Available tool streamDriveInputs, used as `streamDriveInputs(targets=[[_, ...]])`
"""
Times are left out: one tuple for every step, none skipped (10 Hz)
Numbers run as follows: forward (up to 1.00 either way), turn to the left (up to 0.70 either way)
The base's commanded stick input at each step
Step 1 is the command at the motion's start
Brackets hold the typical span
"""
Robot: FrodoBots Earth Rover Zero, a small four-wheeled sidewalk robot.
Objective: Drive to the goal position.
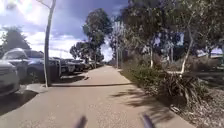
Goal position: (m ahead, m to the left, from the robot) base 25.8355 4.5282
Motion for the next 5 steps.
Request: streamDriveInputs(targets=[[0.70,0.35],[0.70,0.25],[0.70,0.10],[0.70,0.00],[0.70,0.00]])
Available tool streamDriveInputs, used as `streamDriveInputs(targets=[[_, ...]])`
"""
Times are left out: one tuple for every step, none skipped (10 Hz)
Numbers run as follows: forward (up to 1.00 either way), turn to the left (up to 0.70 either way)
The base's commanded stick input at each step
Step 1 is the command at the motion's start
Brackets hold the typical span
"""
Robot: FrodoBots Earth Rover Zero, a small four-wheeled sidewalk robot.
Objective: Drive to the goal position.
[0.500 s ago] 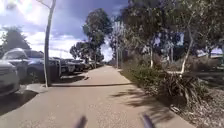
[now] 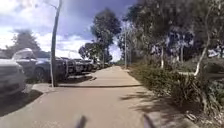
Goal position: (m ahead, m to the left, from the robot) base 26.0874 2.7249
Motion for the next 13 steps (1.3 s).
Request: streamDriveInputs(targets=[[0.70,0.00],[0.70,0.00],[0.70,0.00],[0.70,0.00],[0.70,0.00],[0.70,0.00],[0.70,0.00],[0.70,0.00],[0.70,0.00],[0.70,0.00],[0.70,0.00],[0.70,0.00],[0.70,0.00]])
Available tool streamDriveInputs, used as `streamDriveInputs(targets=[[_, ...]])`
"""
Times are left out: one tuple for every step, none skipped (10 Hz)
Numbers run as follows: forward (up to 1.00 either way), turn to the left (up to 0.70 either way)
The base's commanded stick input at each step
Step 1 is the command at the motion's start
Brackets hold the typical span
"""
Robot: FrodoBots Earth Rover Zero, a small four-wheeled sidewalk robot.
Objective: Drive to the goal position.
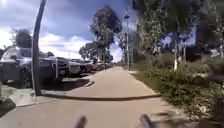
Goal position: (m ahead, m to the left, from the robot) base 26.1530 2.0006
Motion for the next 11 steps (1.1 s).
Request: streamDriveInputs(targets=[[0.70,0.00],[0.70,0.00],[0.70,0.00],[0.71,0.00],[0.85,0.00],[0.85,0.00],[0.94,0.00],[1.00,0.00],[1.00,0.00],[1.00,0.00],[1.00,0.00]])
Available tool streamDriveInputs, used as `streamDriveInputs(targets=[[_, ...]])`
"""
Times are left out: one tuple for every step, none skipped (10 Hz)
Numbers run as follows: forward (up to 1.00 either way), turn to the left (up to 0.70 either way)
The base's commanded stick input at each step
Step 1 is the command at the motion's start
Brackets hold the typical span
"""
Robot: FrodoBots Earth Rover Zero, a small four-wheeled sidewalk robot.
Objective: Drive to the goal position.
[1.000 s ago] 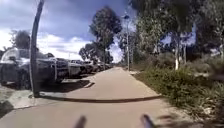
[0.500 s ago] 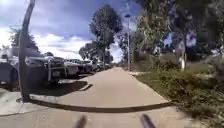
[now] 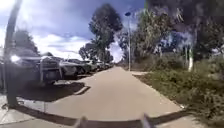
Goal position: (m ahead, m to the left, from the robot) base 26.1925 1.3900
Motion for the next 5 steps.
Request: streamDriveInputs(targets=[[1.00,0.00],[1.00,0.00],[1.00,0.00],[1.00,0.00],[1.00,0.00]])
